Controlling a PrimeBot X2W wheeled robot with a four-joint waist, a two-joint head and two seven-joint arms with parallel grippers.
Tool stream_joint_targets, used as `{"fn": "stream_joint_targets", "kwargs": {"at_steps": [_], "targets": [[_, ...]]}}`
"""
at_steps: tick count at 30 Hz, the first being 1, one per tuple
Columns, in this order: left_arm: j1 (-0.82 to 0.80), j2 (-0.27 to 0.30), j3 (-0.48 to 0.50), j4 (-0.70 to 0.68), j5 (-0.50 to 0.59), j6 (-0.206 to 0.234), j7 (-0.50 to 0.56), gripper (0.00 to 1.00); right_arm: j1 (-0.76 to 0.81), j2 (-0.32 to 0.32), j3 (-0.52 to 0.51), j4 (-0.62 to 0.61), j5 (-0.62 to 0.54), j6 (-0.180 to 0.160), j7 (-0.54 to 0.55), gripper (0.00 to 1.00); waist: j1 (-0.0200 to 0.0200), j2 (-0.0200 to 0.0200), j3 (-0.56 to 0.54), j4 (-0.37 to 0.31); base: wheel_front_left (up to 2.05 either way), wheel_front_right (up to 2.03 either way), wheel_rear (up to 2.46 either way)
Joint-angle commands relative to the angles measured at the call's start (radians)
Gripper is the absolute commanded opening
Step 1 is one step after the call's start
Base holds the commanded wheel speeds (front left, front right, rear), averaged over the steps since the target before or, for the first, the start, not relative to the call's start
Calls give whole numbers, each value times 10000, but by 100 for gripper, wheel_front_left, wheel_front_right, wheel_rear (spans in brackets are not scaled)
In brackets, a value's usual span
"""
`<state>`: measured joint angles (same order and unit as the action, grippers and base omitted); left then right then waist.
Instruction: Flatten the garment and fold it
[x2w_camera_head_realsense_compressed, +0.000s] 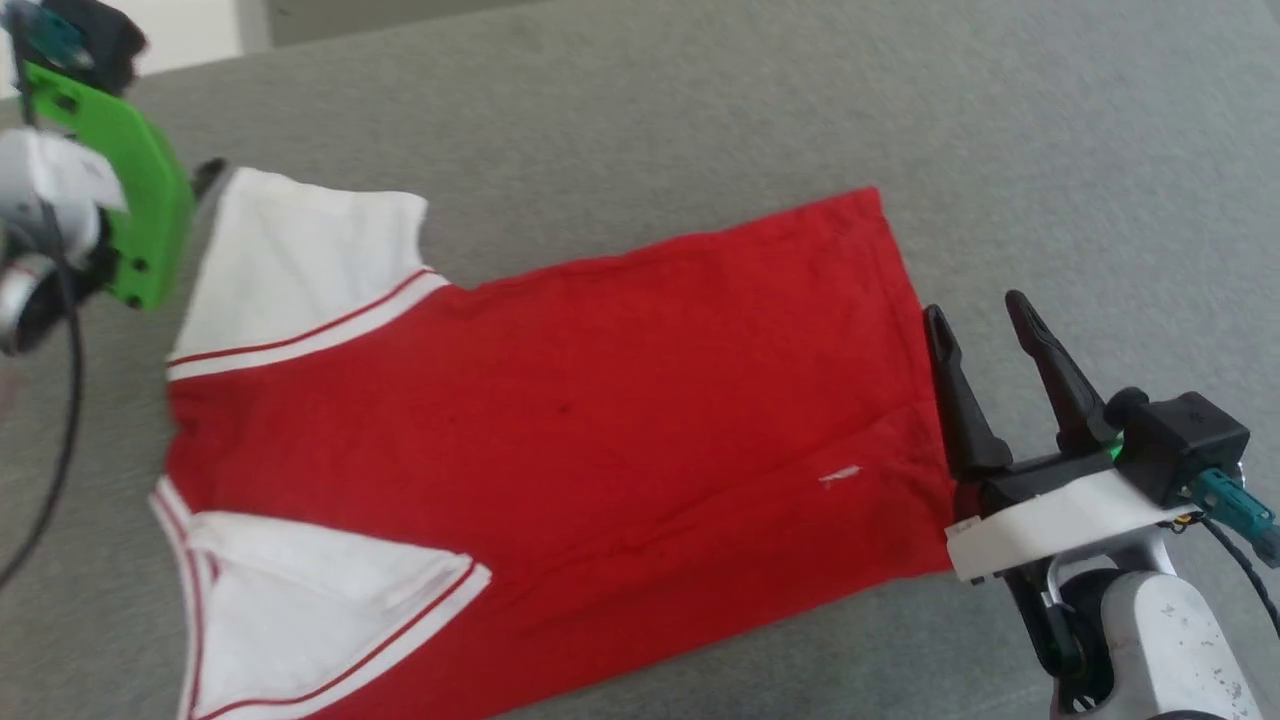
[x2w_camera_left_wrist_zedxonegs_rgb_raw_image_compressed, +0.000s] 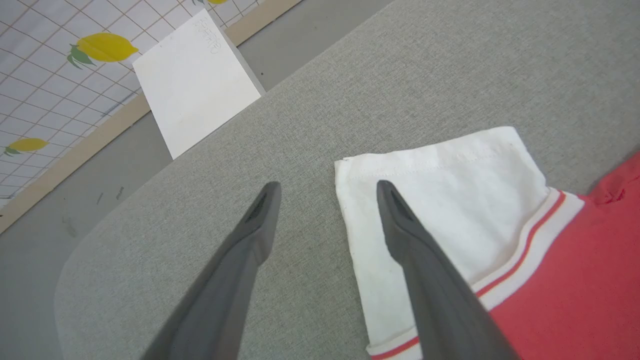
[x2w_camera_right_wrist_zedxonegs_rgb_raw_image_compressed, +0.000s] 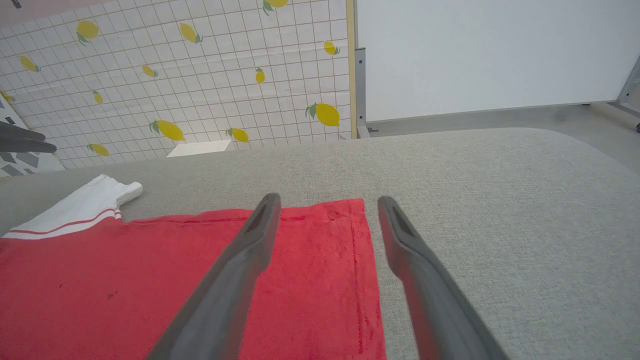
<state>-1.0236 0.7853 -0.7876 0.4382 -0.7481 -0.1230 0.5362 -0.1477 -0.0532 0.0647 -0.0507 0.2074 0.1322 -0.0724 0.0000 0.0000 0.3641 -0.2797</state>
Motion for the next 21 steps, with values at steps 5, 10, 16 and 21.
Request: {"fn": "stream_joint_targets", "kwargs": {"at_steps": [5,10,16,21], "targets": [[-714,222,-70,533,-943,-62,1645,100,-183,27,25,-37,253,-15,-172,100,0,0,1079,-1048,0,0,0],[-909,388,123,1103,-1445,400,2665,100,-192,28,119,56,409,-15,-302,100,0,0,1333,-1211,0,0,0],[-852,550,181,1155,-1511,470,2624,100,-270,29,279,166,432,-15,-346,100,0,0,1545,-1326,0,0,0],[-713,626,-40,1032,-1552,396,3061,0,-302,29,163,236,425,-15,-348,100,0,0,1640,-1283,0,0,0]]}}
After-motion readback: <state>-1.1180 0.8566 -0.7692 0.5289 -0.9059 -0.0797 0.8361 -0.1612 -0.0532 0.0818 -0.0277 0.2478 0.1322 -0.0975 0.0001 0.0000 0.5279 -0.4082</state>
